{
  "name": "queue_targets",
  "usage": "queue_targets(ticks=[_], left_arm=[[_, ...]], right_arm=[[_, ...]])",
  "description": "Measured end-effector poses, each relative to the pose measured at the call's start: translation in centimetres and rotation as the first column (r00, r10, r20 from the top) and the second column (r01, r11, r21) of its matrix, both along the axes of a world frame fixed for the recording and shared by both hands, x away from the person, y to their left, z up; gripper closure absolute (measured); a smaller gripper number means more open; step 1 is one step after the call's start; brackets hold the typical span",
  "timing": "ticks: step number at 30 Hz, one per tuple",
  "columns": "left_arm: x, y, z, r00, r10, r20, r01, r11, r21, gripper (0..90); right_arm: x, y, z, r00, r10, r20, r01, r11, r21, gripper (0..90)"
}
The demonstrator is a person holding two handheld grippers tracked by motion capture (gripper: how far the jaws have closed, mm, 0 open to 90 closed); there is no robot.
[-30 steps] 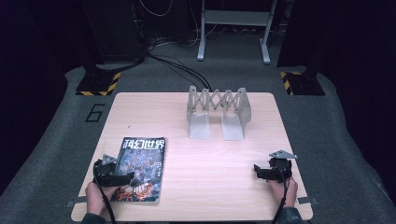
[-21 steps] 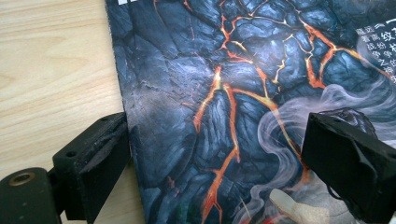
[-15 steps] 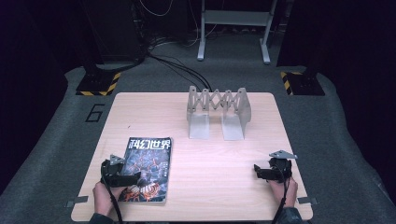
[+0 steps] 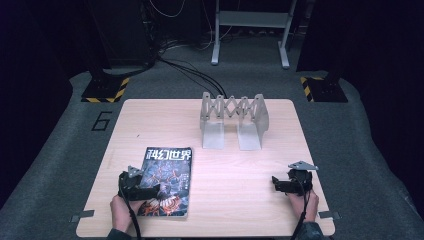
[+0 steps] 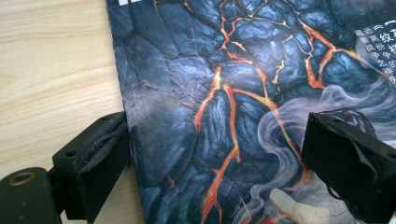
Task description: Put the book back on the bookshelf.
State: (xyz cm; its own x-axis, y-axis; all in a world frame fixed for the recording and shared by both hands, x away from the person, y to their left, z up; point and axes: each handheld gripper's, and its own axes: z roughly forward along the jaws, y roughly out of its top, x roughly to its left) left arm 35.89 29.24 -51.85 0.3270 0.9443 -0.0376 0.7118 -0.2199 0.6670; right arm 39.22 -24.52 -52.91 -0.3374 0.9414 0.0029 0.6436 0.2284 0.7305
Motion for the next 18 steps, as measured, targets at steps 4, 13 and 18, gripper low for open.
queue_targets(ticks=[4, 13, 18], left_arm=[[-0.2, -0.6, -0.1, 0.9998, 0.02, 0.01, -0.019, 0.9996, -0.019, 8.2], [-0.4, -2.5, -0.1, 0.9999, -0.004, 0.012, 0.004, 1.0, -0.006, 8.2], [-0.6, -3.5, -0.2, 0.9998, 0.01, 0.019, -0.01, 0.9997, -0.021, 8.2]], right_arm=[[0.0, 0.0, 0.0, 1.0, 0.0, 0.001, 0.0, 1.0, 0.0, 6.2], [0.0, 0.0, 0.0, 1.0, -0.007, 0.007, 0.007, 1.0, 0.008, 6.5], [0.0, 0.0, 0.0, 1.0, -0.006, 0.007, 0.006, 1.0, 0.008, 6.5]])
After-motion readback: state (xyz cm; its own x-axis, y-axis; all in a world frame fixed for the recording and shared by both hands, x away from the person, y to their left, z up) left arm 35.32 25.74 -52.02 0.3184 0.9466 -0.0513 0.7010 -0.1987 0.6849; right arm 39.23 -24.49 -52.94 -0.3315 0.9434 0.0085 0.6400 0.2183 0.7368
